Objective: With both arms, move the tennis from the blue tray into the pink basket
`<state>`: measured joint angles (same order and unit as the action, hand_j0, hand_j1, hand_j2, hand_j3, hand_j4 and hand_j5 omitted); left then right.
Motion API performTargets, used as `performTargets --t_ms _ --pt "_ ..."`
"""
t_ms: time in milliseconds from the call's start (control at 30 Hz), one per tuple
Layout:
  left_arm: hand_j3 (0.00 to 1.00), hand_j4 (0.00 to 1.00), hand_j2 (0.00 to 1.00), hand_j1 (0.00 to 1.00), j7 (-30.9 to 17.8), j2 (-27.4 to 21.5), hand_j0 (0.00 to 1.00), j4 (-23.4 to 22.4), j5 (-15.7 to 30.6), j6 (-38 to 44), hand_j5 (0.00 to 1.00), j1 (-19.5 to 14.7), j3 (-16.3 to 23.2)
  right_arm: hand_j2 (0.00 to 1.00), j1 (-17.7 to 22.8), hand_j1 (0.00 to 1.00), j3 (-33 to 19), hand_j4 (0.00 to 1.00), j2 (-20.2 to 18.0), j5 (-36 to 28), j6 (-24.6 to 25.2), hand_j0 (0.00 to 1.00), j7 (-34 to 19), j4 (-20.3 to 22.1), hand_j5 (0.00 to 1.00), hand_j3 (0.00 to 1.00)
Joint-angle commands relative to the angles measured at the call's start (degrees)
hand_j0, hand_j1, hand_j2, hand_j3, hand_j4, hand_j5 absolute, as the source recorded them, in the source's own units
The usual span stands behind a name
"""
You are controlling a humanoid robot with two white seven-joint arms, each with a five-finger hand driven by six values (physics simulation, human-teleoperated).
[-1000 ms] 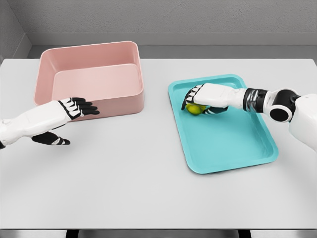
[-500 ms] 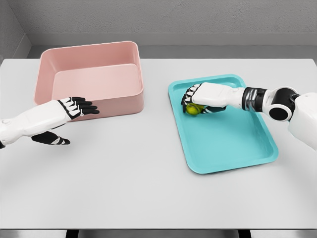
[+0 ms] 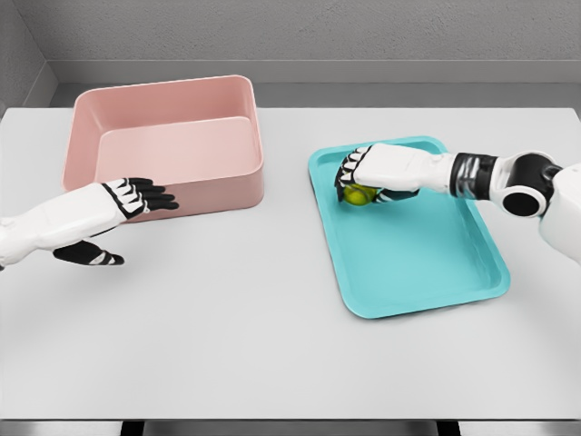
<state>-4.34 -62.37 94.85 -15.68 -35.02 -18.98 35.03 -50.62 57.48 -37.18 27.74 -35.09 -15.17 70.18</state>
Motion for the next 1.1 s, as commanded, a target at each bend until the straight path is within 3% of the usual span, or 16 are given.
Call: performTargets --t_ms 0,1067 --pt "1.0 1.0 1.0 1.0 0.03 -0.21 1.0 0.16 0.39 0.02 1.0 0.0 -0.05 0.56 0.0 0.56 -0.09 0.56 -0.79 -0.5 0.09 0.56 0.14 1.8 0.56 0.56" --pt "1.0 1.0 1.0 1.0 0.03 -0.3 1.0 0.33 0.21 0.02 1.0 0.0 -0.23 0.55 -1.41 0.55 -0.09 0.55 0.88 -0.59 0.09 0.55 0.49 4.88 0.55 0.55"
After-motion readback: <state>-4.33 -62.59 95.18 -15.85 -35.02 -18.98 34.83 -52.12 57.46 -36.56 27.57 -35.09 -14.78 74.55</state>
